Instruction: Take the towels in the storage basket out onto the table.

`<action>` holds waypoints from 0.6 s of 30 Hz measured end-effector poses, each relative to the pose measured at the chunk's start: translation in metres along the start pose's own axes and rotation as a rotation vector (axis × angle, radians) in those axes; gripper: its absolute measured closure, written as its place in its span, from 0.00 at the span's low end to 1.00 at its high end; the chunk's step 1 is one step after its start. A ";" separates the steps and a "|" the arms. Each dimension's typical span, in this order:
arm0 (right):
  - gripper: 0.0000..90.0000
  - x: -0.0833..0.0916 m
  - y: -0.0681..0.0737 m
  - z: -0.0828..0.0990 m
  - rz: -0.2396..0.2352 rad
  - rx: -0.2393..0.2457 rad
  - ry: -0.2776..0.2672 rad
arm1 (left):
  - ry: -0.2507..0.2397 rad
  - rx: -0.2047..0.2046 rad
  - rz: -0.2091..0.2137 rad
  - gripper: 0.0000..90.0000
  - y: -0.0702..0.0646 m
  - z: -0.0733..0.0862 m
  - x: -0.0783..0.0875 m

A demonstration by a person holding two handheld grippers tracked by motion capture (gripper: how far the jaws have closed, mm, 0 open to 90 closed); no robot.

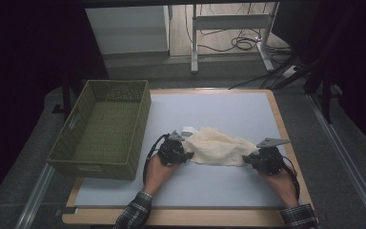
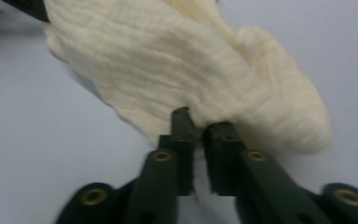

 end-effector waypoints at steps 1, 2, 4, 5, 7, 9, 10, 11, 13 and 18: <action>0.96 0.002 0.002 -0.004 -0.002 0.019 -0.007 | -0.005 -0.002 0.010 0.91 -0.003 -0.002 0.001; 0.96 0.004 0.004 -0.006 -0.002 0.030 -0.010 | -0.004 -0.011 0.014 0.93 -0.004 -0.003 0.004; 0.96 0.018 0.010 -0.015 0.000 0.066 -0.022 | -0.018 -0.011 0.038 0.93 -0.014 -0.010 0.022; 0.96 0.018 0.010 -0.015 0.000 0.066 -0.022 | -0.018 -0.011 0.038 0.93 -0.014 -0.010 0.022; 0.96 0.032 0.016 -0.022 -0.001 0.085 -0.033 | -0.029 -0.013 0.057 0.91 -0.022 -0.014 0.038; 0.96 0.048 0.022 -0.030 0.000 0.103 -0.049 | -0.040 -0.025 0.078 0.90 -0.032 -0.016 0.055; 0.96 0.056 0.026 -0.034 -0.005 0.108 -0.058 | -0.034 -0.042 0.080 0.90 -0.038 -0.014 0.064; 0.92 0.065 0.032 -0.039 -0.015 0.113 -0.065 | -0.026 -0.051 0.079 0.83 -0.042 -0.011 0.070; 0.80 0.076 0.038 -0.042 -0.016 0.128 -0.066 | -0.006 -0.064 0.056 0.69 -0.045 -0.004 0.077; 0.75 0.087 0.026 -0.030 0.028 0.111 -0.040 | 0.014 -0.045 -0.002 0.54 -0.034 0.017 0.083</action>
Point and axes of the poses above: each handheld gripper's, and its own axes: x roughly backward along the jaws, z roughly out of its underside, y roughly to its left, the point moved 10 cm from there along -x, roughly forward along the jaws, and after that the axes turned 13 degrees about -y, right-handed, at the moved point
